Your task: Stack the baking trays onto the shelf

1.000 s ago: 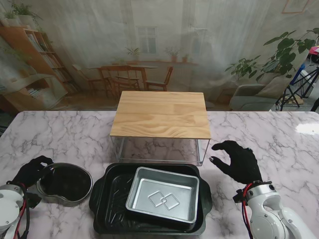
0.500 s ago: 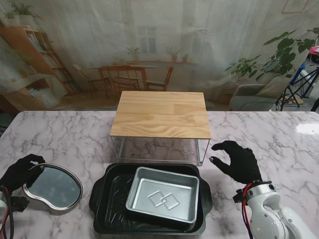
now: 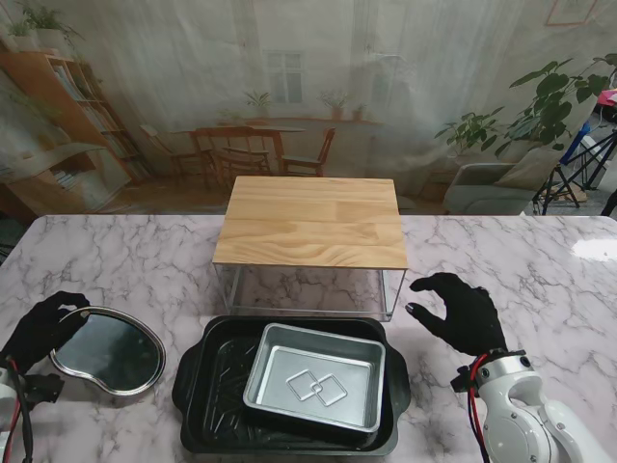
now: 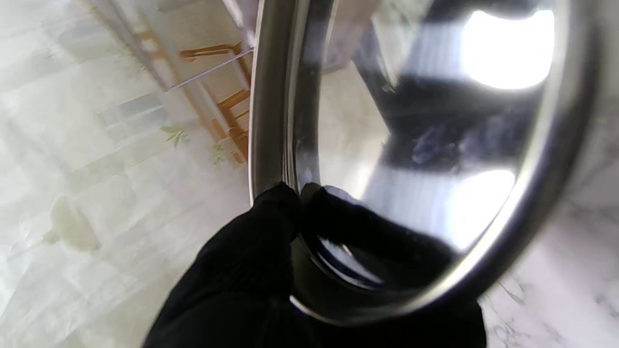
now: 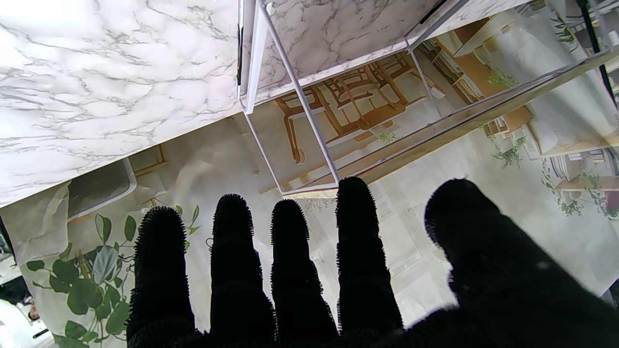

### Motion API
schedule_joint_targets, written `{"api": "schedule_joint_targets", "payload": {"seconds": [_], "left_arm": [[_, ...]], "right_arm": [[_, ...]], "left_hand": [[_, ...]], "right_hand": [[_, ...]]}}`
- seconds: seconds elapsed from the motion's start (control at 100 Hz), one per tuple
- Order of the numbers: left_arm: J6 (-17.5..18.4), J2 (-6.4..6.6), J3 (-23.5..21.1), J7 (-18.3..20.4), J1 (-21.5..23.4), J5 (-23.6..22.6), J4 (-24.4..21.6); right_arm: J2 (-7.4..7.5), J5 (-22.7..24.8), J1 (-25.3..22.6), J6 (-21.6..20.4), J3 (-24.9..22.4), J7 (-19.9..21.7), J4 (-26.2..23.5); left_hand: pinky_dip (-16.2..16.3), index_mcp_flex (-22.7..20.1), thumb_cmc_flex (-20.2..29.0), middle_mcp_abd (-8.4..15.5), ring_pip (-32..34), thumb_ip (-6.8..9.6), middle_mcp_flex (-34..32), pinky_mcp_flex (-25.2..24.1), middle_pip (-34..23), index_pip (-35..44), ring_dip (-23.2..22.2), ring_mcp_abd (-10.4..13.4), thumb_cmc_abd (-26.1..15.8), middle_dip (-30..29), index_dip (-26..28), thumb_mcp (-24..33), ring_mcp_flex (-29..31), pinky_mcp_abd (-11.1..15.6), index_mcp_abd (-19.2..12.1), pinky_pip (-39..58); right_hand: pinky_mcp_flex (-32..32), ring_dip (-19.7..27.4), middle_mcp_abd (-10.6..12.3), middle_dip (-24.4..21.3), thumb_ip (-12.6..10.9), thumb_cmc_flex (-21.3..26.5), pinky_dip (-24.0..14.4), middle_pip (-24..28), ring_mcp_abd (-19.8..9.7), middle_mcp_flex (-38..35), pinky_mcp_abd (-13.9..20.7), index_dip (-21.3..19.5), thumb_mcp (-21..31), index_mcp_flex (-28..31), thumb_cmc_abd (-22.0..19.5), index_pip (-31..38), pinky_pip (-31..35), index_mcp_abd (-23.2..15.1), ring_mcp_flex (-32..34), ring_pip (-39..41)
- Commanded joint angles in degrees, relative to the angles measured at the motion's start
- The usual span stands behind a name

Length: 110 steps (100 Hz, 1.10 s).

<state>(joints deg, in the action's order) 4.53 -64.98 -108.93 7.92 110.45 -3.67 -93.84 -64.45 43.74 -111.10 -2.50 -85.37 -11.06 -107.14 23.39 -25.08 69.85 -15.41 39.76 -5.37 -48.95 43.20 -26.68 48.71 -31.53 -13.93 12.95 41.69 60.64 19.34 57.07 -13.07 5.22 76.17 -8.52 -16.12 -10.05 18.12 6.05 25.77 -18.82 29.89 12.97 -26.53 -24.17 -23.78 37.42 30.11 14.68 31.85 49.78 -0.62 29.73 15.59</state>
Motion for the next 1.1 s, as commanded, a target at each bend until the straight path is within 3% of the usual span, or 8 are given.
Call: {"api": "schedule_joint_targets", "payload": {"seconds": [0.0,0.35,0.78,1.09], "left_arm": [[1.16,-0.21,-0.42,1.38,0.33,1.38,-0.85],[3.24,-0.36,-1.97,4.19,2.25,9.15,-3.56],[6.13,-0.05,-2.42,7.37,4.65,14.85,-7.55],[4.23,0.04,-0.37,7.97,3.93,16.76,-10.21]], "right_arm": [[0.00,-0.04,-0.02,0.53,0.17,0.17,0.26],[0.03,-0.06,0.25,0.98,0.31,0.37,0.48],[0.07,-0.06,0.51,1.00,0.36,0.61,0.66],[0.04,-0.12,0.45,0.97,0.32,0.51,0.55]], "left_hand": [[-0.66,-4.39,4.12,0.70,2.12,2.14,-1.62,1.95,-1.22,5.46,-0.56,-3.61,-3.83,1.22,2.38,5.38,2.38,3.53,-4.17,2.56],[-1.10,-4.37,4.12,0.75,1.66,2.33,-1.47,1.40,-0.89,5.34,-0.71,-3.76,-3.90,1.80,2.44,5.28,1.92,3.46,-4.09,2.34],[-1.24,-4.69,4.12,1.02,1.56,2.43,-1.63,1.37,-0.83,5.12,-0.86,-3.50,-3.98,2.48,2.50,5.13,2.00,3.59,-4.26,2.42],[-1.27,-4.81,4.12,1.01,1.54,2.51,-1.58,1.32,-0.72,4.95,-0.95,-3.57,-3.98,2.59,2.66,5.19,1.85,3.46,-4.07,2.44]], "right_hand": [[0.76,0.73,0.11,-0.03,-1.55,-0.75,-0.88,0.64,-1.01,1.42,1.63,-0.82,-1.11,-1.53,-2.56,-0.48,-0.88,-0.82,-1.95,-2.47],[0.75,0.73,0.13,-0.02,-1.56,-0.65,-0.88,0.72,-0.99,1.55,1.65,-0.82,-1.09,-1.74,-2.57,-0.40,-0.84,-0.75,-2.03,-2.43],[0.71,0.76,0.18,-0.04,-1.54,-0.66,-0.86,0.77,-1.01,1.65,1.67,-0.81,-1.15,-1.88,-2.62,-0.32,-0.75,-0.87,-2.10,-2.40],[0.74,0.79,0.16,-0.06,-1.54,-0.62,-0.83,0.78,-1.07,1.65,1.66,-0.77,-1.14,-1.90,-2.65,-0.33,-0.73,-0.77,-2.16,-2.42]]}}
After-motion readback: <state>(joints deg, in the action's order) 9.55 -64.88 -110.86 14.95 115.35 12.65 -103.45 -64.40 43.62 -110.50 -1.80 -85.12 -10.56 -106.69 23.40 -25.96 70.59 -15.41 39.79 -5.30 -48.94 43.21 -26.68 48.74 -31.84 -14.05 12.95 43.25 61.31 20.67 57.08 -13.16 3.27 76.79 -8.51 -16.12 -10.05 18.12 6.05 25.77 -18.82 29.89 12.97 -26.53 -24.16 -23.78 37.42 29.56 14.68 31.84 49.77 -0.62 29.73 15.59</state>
